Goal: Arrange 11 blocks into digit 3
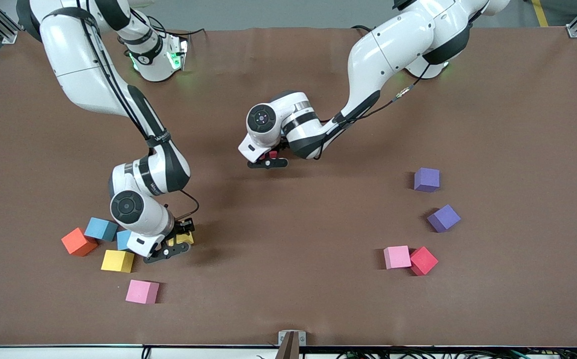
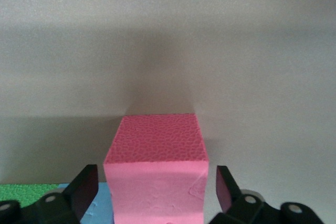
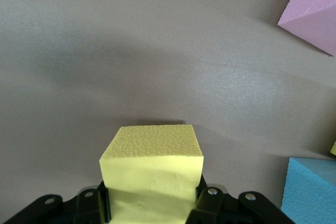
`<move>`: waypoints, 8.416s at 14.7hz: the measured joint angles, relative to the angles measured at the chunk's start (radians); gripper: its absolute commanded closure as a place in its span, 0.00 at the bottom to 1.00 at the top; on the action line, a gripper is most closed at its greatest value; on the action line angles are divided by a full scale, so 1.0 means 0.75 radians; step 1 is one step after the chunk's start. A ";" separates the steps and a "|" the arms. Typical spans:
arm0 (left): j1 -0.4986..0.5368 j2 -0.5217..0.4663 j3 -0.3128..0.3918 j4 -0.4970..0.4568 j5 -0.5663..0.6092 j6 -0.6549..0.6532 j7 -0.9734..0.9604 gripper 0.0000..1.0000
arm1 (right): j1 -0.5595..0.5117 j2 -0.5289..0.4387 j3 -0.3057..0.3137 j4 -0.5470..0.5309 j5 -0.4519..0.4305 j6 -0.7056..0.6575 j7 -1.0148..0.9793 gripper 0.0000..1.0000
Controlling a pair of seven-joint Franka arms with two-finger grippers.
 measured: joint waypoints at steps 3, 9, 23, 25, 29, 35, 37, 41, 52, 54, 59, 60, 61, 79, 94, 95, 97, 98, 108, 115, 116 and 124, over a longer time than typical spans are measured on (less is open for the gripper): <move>0.001 -0.007 -0.003 0.020 0.000 0.000 0.000 0.00 | 0.000 -0.001 0.000 0.000 0.001 0.000 0.000 0.89; 0.065 -0.225 -0.031 0.057 -0.044 -0.185 -0.002 0.00 | -0.004 -0.008 0.000 0.006 0.030 -0.026 0.001 0.89; 0.809 -0.410 0.002 0.034 0.018 -0.278 0.519 0.00 | 0.429 -0.043 0.015 0.120 0.252 -0.183 0.453 0.89; 0.821 -0.389 0.069 0.031 0.028 -0.216 0.550 0.00 | 0.481 -0.036 0.011 0.119 0.252 -0.188 0.536 0.89; 0.890 -0.351 0.170 -0.014 0.035 -0.120 0.556 0.00 | 0.529 -0.018 0.008 0.114 0.252 -0.244 0.627 0.89; 1.041 -0.341 0.171 -0.204 0.035 -0.020 0.519 0.00 | 0.563 -0.006 0.007 0.041 0.253 -0.247 0.727 0.89; 1.064 -0.341 0.171 -0.248 0.036 -0.019 0.484 0.00 | 0.589 -0.006 0.007 0.037 0.254 -0.245 0.765 0.89; 1.133 -0.357 0.170 -0.329 0.045 -0.019 0.473 0.00 | 0.611 -0.006 0.006 0.010 0.258 -0.226 0.785 0.89; 1.164 -0.367 0.171 -0.443 0.046 0.098 0.472 0.44 | 0.622 -0.060 0.006 -0.123 0.260 -0.069 0.806 0.89; 1.165 -0.364 0.172 -0.457 0.046 0.109 0.472 0.66 | 0.625 -0.084 0.006 -0.171 0.260 -0.015 0.806 0.89; 1.161 -0.368 0.137 -0.442 0.046 0.128 0.415 0.94 | 0.626 -0.099 0.006 -0.201 0.260 0.018 0.806 0.89; 1.159 -0.371 0.106 -0.430 0.046 0.128 0.377 0.94 | 0.626 -0.100 0.006 -0.203 0.260 0.020 0.806 0.89; 1.157 -0.377 0.071 -0.420 0.046 0.127 0.339 0.93 | 0.627 -0.100 0.006 -0.205 0.260 0.021 0.806 0.89; 1.069 -0.398 -0.260 -0.469 -0.017 0.070 -0.722 0.93 | 0.675 -0.124 0.000 -0.238 0.260 -0.021 0.860 0.88; 0.864 -0.369 -0.262 -0.493 -0.060 0.175 -1.282 0.90 | 0.678 -0.128 0.001 -0.238 0.260 -0.062 0.861 0.87; 0.843 -0.369 -0.262 -0.494 -0.060 0.186 -1.346 0.90 | 0.678 -0.128 0.001 -0.238 0.260 -0.065 0.861 0.87; 0.814 -0.369 -0.262 -0.500 -0.060 0.193 -1.455 0.88 | 0.678 -0.128 0.001 -0.238 0.260 -0.066 0.861 0.87; 0.804 -0.369 -0.261 -0.505 -0.057 0.194 -1.506 0.87 | 0.678 -0.128 0.001 -0.238 0.260 -0.067 0.861 0.86; 0.700 -0.346 -0.254 -0.551 0.078 0.203 -1.902 0.85 | 0.678 -0.121 -0.003 -0.268 0.261 -0.087 0.914 0.00; 0.598 -0.335 -0.207 -0.552 0.078 0.232 -1.905 0.85 | 0.678 -0.169 -0.004 -0.215 0.261 -0.161 0.978 0.00; 0.590 -0.334 -0.203 -0.553 0.078 0.232 -1.906 0.85 | 0.678 -0.183 -0.004 -0.198 0.261 -0.193 0.991 0.00; 0.526 -0.302 -0.187 -0.554 0.078 0.307 -1.985 0.85 | 0.517 -0.345 -0.060 -0.027 0.259 -0.511 1.008 0.00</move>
